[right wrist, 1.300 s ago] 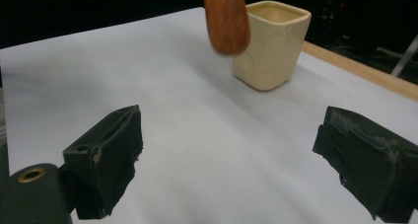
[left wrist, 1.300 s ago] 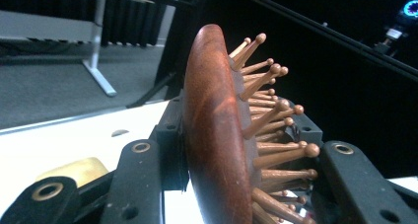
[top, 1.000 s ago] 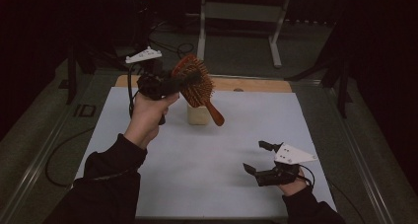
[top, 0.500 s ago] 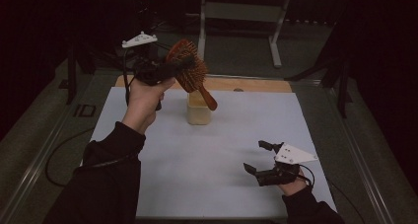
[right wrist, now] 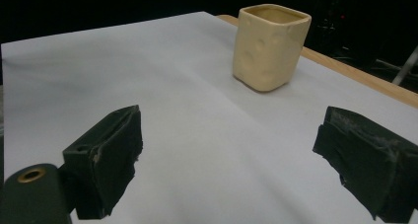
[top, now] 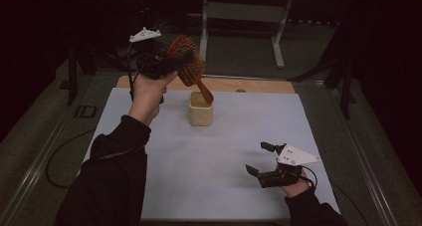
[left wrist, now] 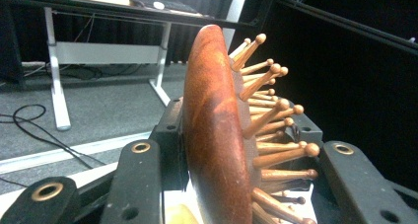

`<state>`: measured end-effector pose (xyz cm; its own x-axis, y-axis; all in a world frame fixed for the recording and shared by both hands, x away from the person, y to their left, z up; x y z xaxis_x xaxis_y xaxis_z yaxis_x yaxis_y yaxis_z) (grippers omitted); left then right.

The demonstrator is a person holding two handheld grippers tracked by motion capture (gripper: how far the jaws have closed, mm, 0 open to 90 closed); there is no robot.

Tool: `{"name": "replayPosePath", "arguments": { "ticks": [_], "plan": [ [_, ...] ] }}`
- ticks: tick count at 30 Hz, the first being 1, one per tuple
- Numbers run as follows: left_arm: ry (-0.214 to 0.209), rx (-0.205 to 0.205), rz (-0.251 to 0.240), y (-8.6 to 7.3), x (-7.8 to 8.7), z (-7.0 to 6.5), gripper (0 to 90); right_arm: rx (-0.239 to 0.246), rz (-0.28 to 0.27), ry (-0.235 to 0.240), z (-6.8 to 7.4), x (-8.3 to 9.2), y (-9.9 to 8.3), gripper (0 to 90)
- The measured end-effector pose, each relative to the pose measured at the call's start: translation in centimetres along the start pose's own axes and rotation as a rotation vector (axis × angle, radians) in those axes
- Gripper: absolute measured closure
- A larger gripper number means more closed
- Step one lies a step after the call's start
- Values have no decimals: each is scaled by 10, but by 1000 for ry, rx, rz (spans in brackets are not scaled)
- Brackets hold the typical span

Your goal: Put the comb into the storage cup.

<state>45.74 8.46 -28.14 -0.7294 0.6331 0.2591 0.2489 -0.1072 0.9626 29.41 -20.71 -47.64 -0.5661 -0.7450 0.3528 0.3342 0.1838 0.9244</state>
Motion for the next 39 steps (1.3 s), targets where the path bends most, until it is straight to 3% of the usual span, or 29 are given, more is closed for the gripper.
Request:
{"name": "replayPosePath", "arguments": {
  "ticks": [7,13,24,39],
  "plan": [
    [33,19,0,-8,-11,10,557,4,0,6,0,0,0,96],
    [68,3,13,-15,-22,15,556,4,-2,6,0,0,0,96],
    [77,36,27,-34,-37,26,555,7,2,6,0,1,0,96],
    [81,15,76,-57,-56,26,554,6,4,11,-1,0,-1,96]
  ]
}}
Point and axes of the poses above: each handheld gripper's, and its own axes: x roughly backward along the jaws, y roughly out of its top, z roughly to its left, the point moved 6 cm from there along -x, roughly forward along the jaws, and after that the axes turned 11 degrees about -x, right-handed, at the moved point
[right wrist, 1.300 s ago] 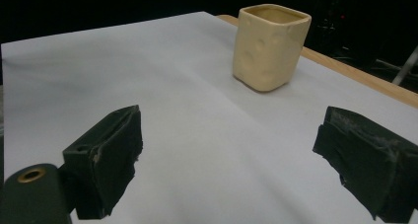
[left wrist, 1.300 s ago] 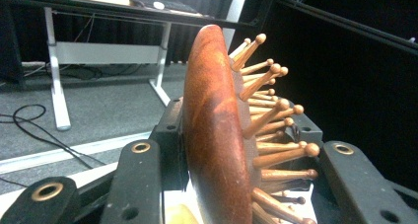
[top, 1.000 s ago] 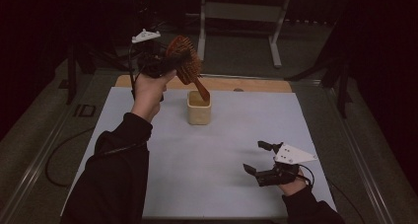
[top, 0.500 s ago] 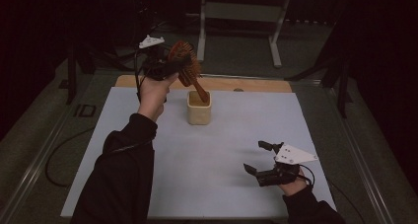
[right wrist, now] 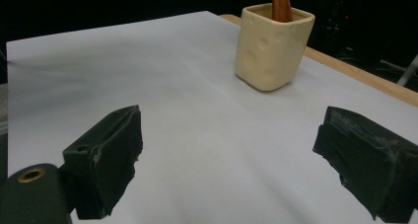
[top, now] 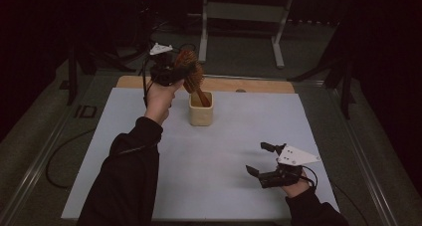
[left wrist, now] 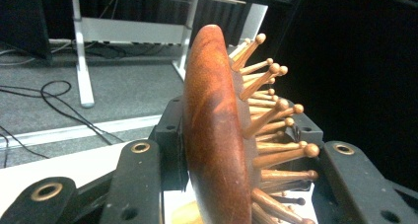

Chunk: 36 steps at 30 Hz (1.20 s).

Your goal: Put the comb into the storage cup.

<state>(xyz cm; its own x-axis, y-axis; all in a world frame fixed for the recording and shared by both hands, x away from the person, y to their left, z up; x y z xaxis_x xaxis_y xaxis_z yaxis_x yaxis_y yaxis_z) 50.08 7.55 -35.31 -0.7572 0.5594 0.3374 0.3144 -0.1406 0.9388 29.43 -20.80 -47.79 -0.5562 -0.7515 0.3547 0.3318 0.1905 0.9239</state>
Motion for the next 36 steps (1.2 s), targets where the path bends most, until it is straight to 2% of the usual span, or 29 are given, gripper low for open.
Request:
{"name": "replayPosePath", "arguments": {
  "ticks": [33,36],
  "plan": [
    [-19,52,78,-39,-30,5,547,-16,5,10,-1,-1,-2,96],
    [-20,44,95,-42,-33,3,544,-12,10,9,-1,-2,-3,96]
  ]
}}
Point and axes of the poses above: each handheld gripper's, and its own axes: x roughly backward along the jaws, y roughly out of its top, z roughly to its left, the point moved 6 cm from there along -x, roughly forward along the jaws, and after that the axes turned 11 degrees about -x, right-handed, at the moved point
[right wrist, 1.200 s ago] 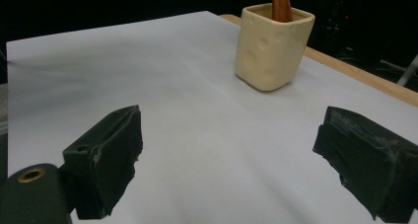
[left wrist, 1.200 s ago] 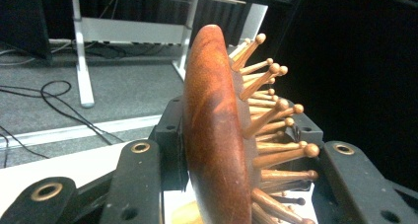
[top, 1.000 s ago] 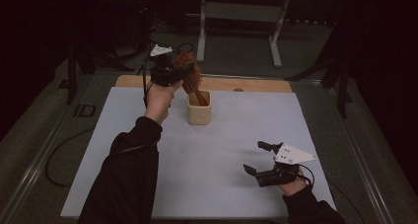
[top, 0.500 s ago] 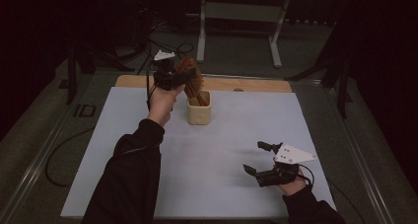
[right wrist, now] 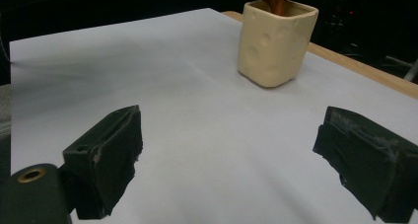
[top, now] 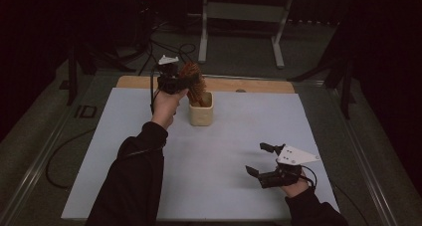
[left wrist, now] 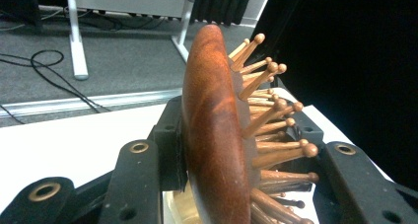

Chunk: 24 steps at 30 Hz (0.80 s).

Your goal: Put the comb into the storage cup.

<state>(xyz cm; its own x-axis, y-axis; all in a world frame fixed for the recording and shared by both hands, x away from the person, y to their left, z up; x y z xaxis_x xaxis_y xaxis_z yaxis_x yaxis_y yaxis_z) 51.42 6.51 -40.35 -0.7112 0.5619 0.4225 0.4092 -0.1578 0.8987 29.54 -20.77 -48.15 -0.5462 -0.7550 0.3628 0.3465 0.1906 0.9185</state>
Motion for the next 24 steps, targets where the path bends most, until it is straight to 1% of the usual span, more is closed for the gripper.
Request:
{"name": "replayPosePath", "arguments": {
  "ticks": [4,8,10,11,14,16,19,20,22,23,24],
  "plan": [
    [-1,-4,9,-3,-3,-1,540,-1,-2,1,0,0,0,96],
    [-1,7,8,-5,-4,2,535,-5,-6,-1,0,0,1,96],
    [6,19,2,-6,-4,3,532,-4,-3,-2,-1,0,0,96],
    [2,16,-1,-6,-4,3,531,-8,-2,-6,-1,0,0,96],
    [-4,6,-3,-6,-4,4,522,1,-2,-8,-1,0,0,96],
    [0,18,-4,-7,-4,5,514,-1,-1,-9,-1,0,0,96],
    [7,41,8,-9,-3,10,497,-2,-4,-9,0,1,1,96],
    [15,56,14,-10,-3,12,492,-1,-3,-9,0,0,0,96],
    [19,80,14,-12,-2,16,481,-7,-3,-8,-1,0,0,96],
    [13,86,13,-12,-2,17,475,-8,0,-10,0,0,0,96],
    [8,79,15,-12,-2,17,475,-7,0,-10,0,-1,0,96]
  ]
}}
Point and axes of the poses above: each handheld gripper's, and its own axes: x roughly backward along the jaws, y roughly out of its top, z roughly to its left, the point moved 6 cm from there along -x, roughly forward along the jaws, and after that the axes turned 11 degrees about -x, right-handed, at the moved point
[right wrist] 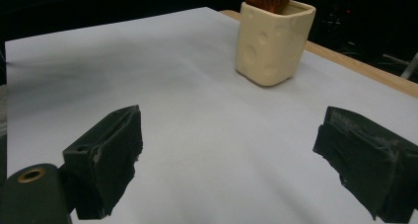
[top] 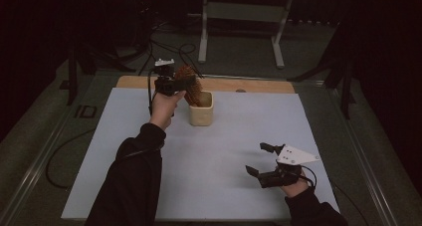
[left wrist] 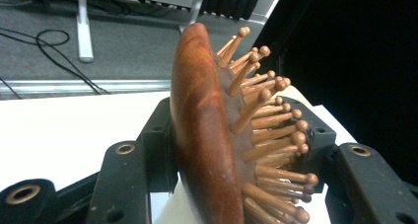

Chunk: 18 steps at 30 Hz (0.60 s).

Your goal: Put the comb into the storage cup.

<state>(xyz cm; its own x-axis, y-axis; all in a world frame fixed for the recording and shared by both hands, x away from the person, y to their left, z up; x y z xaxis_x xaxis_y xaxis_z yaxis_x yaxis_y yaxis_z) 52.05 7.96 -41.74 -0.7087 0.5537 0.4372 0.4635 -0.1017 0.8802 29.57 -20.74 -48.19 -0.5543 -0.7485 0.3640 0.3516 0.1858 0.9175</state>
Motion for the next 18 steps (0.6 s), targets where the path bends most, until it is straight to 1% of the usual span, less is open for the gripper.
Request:
{"name": "replayPosePath", "arguments": {
  "ticks": [2,7,9,10,11,12,14,15,16,17,18],
  "plan": [
    [-2,-12,2,0,0,-1,472,0,0,0,0,0,0,96],
    [4,-8,6,-1,0,1,446,5,-4,0,0,1,0,96],
    [8,0,16,-2,0,1,417,-5,0,1,0,1,0,96],
    [-1,6,24,-1,1,1,402,0,0,2,-1,1,0,96],
    [-10,13,32,-1,2,1,378,-4,0,0,0,1,0,96],
    [-9,12,30,0,4,1,349,0,-3,3,-1,1,0,96],
    [5,5,24,3,8,1,317,-2,-1,3,-1,1,0,96],
    [0,3,24,5,10,1,292,-5,-1,3,-1,1,0,96],
    [7,-1,28,5,12,1,270,-6,-1,2,-1,1,0,96],
    [1,-10,31,6,13,1,252,-3,-2,1,-1,1,0,96],
    [-27,-31,37,6,15,0,217,0,-2,-1,-1,1,1,96]
  ]
}}
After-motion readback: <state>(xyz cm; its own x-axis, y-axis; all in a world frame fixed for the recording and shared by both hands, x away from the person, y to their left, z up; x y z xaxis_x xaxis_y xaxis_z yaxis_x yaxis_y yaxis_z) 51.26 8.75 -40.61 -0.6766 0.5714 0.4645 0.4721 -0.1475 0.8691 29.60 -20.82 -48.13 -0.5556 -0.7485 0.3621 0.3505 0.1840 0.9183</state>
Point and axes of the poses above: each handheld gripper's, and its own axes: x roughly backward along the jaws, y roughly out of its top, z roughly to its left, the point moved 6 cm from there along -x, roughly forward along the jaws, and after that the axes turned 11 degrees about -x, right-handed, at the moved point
